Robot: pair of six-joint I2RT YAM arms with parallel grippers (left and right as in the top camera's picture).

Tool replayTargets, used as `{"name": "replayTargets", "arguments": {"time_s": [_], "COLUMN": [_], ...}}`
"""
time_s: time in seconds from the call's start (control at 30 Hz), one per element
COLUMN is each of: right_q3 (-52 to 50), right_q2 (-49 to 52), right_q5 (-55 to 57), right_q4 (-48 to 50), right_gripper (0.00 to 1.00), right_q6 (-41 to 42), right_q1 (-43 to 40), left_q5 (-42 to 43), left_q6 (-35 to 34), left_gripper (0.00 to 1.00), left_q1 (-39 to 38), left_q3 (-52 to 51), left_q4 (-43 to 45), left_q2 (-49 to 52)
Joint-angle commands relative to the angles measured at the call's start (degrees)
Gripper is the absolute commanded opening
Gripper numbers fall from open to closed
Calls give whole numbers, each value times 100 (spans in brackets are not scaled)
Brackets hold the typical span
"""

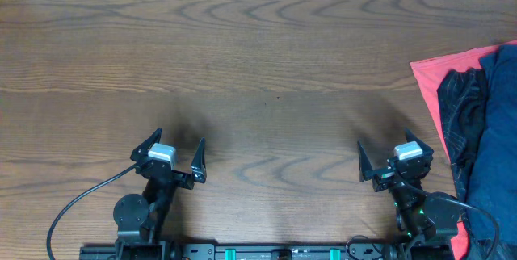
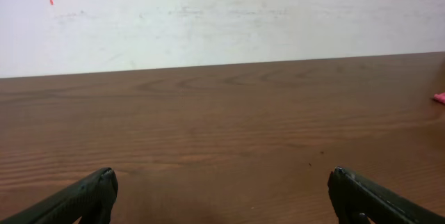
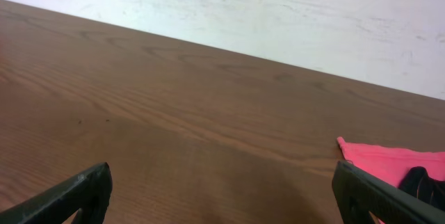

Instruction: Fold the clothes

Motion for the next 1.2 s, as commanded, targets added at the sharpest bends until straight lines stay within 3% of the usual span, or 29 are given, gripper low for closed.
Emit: {"name": "replayTargets", "arguments": {"time_s": [0.0, 1.07, 1.17], "right_q3": [-26, -26, -26], "right_q2": [-20, -7, -9], "right_q5": [-44, -44, -44], "right_q4": [2, 2, 4], "right_gripper": [99, 99, 99], "right_q6": [-39, -39, -39], "right_q1": [-52, -52, -52], "left_q5": [-48, -50, -42], "left_q6": [35, 37, 138], "left_gripper": [98, 98, 98], "left_q1": [-146, -146, -146], "left_q3": [-170, -170, -170], "left_q4": [-81, -79, 358], "left_q2": [-37, -37, -37]}}
